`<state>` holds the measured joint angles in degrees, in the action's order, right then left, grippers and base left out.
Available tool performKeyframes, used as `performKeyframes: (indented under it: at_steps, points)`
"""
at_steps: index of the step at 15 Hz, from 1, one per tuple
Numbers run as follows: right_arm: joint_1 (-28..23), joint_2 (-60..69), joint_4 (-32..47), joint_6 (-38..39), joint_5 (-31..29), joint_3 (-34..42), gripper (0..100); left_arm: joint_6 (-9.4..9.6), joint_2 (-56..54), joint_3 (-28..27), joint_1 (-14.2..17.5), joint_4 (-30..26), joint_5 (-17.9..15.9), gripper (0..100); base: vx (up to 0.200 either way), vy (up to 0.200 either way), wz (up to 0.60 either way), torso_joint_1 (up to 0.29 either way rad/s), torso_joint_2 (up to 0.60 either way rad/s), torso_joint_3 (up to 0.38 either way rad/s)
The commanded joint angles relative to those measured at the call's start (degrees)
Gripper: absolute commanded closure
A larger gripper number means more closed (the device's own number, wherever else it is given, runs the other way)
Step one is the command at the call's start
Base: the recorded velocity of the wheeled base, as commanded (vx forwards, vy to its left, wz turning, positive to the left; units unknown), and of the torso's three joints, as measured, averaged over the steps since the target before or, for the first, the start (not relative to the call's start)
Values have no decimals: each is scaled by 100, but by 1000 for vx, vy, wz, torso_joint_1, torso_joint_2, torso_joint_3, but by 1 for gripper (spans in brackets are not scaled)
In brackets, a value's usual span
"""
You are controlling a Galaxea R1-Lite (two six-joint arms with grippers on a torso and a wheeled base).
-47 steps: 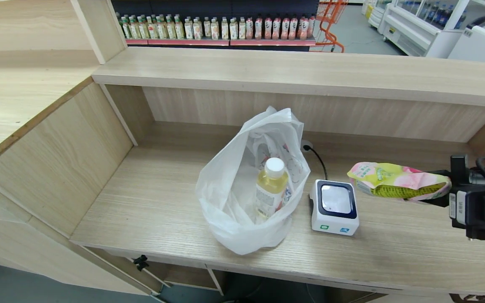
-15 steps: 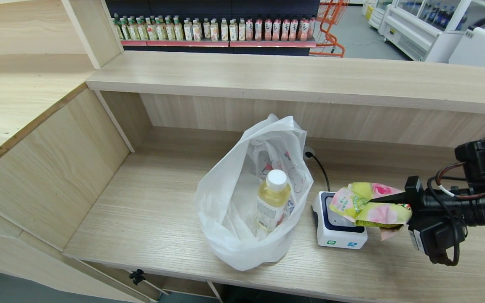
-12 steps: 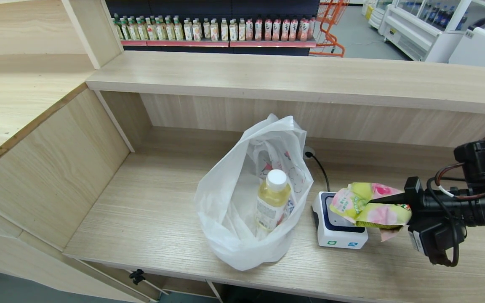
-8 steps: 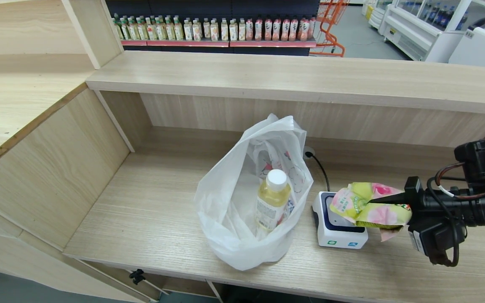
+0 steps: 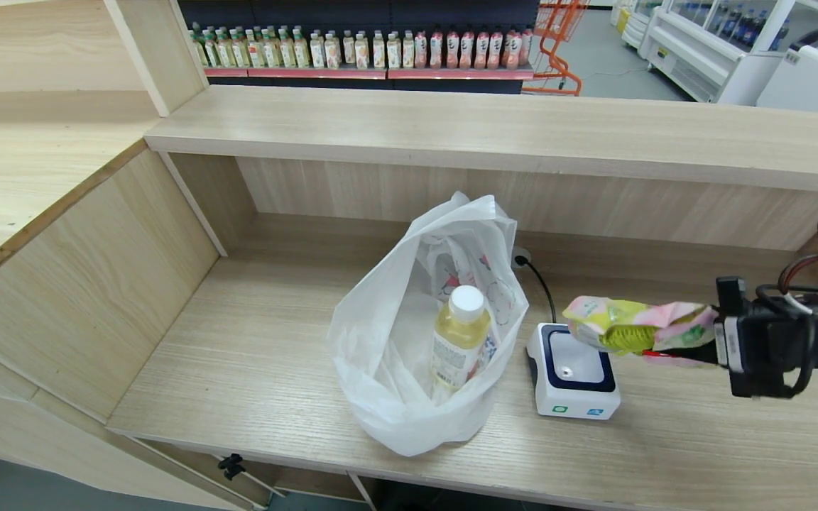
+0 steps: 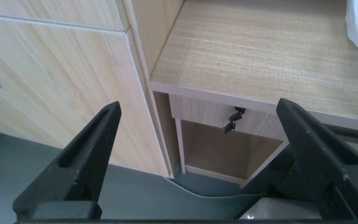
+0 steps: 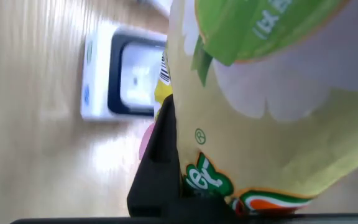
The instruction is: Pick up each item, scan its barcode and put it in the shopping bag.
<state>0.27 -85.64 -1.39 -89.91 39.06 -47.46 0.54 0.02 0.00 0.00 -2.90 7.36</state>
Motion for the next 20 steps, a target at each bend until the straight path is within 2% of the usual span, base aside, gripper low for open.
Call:
performKeyframes:
  at_steps: [1, 3, 5, 6, 14, 16, 20]
  points:
    - [650, 838, -186, 2557, -206, -457, 100, -1, 6, 0, -9, 0, 2, 0, 0, 0, 0, 0, 0, 0]
    - [1450, 513, -591, 5826, -997, -1046, 100, -1, 6, 0, 0, 0, 2, 0, 0, 0, 0, 0, 0, 0]
    - [1951, -102, -1197, 7830, -1506, -1503, 100, -1, 6, 0, -9, 0, 2, 0, 0, 0, 0, 0, 0, 0]
    - [2047, -454, -1434, 8261, -1550, -1653, 100, -1, 6, 0, 0, 0, 2, 0, 0, 0, 0, 0, 0, 0]
    - [2074, -2141, -2621, 8217, -1498, -1468, 100, -1, 6, 0, 0, 0, 2, 0, 0, 0, 0, 0, 0, 0]
    - [2074, -2282, -2717, 8200, -1181, -1477, 100, -1, 6, 0, 0, 0, 2, 0, 0, 0, 0, 0, 0, 0]
    - [2039, -2545, -2823, 7813, -1058, -1433, 100, -1, -2, 0, 0, 0, 2, 0, 0, 0, 0, 0, 0, 0]
